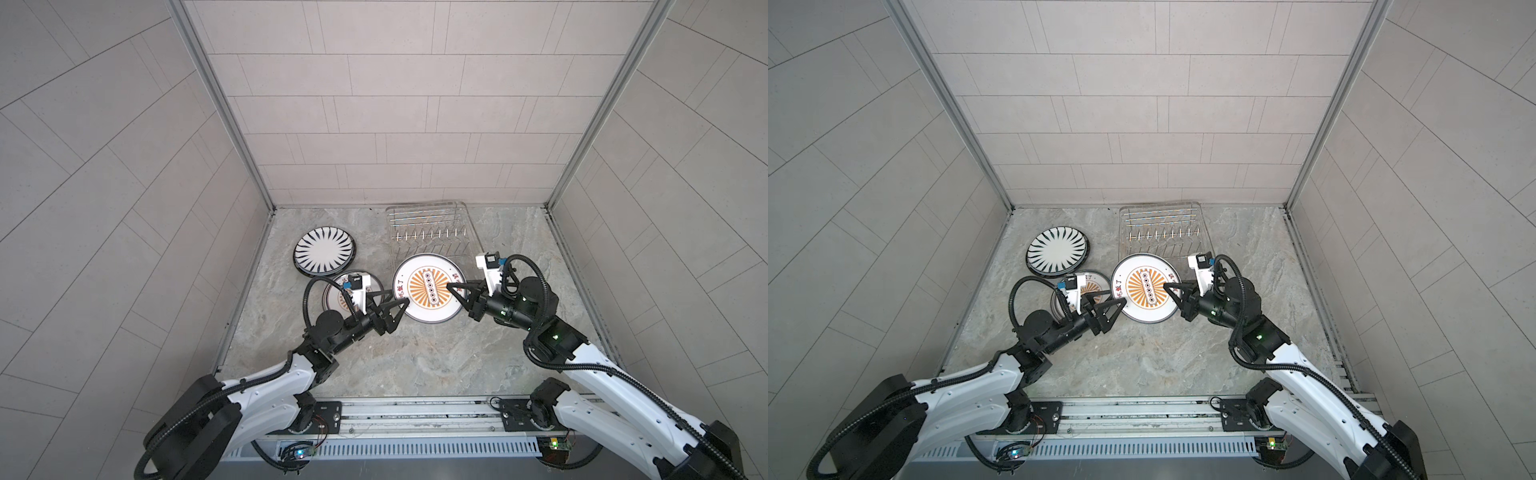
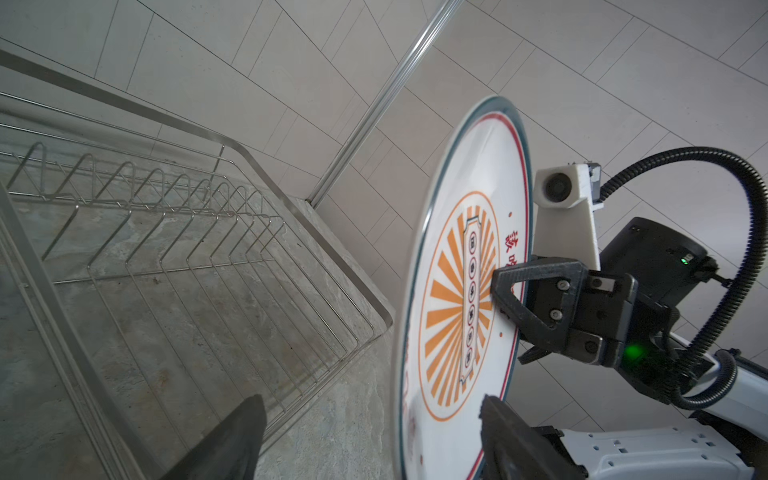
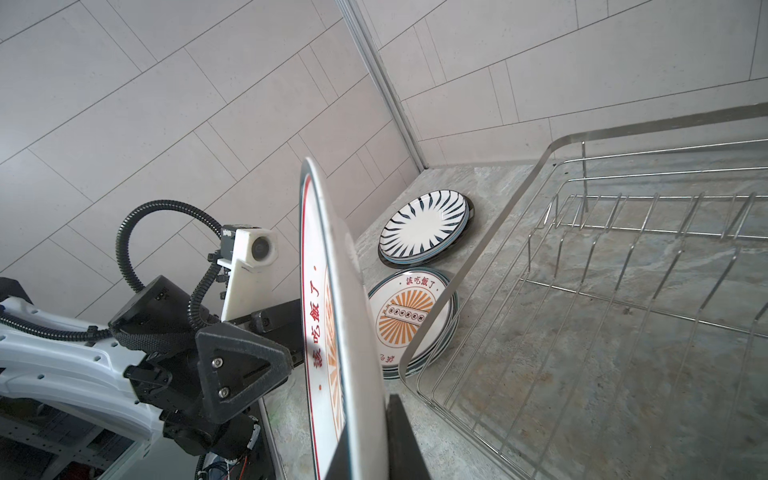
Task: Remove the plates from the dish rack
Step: 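Pass the sunburst plate from the right gripper to the left gripper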
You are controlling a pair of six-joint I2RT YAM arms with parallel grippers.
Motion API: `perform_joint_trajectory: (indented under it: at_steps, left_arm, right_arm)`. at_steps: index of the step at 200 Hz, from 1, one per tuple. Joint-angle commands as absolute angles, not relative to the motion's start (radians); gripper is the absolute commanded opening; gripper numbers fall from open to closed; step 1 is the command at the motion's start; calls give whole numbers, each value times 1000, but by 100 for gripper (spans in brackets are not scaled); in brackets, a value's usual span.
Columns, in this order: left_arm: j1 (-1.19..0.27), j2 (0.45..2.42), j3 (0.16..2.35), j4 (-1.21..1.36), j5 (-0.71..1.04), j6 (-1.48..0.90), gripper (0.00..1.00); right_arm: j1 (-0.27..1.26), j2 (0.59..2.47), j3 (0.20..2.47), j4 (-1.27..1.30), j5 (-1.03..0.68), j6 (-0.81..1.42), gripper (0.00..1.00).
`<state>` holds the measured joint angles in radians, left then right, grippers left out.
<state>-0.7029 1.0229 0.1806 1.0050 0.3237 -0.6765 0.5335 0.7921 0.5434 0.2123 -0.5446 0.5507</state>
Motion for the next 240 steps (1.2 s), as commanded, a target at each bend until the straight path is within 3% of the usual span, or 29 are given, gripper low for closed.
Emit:
perform_joint_trajectory:
  at_steps: [1, 56, 80, 103, 161, 211, 240]
  left_arm:
    - [-702, 1000, 150, 1080, 298, -681, 65]
    - [-703, 1033, 177, 1108, 432, -719, 60]
    - [-702, 1075, 191, 1139, 442, -753, 45]
    - [-702, 1114, 166, 1222, 393, -782, 43]
    - [-701, 1169, 147, 1303, 419, -857, 12]
    - [-702, 1160, 150, 1285, 424, -876, 5]
    - [-702, 1154, 154, 1278, 421, -891, 0]
  right_arm:
    - [541, 728, 524, 291, -527, 523, 10]
    - [594, 704, 511, 314, -504, 508, 11]
    - [618, 721, 522, 311, -497, 487, 10]
    - [624, 732, 522, 314, -489, 476, 10]
    - [643, 781, 520, 327, -462, 458, 10]
    - [674, 809, 534, 308, -430, 425, 12]
    - [690, 813, 545, 278, -405, 411, 22]
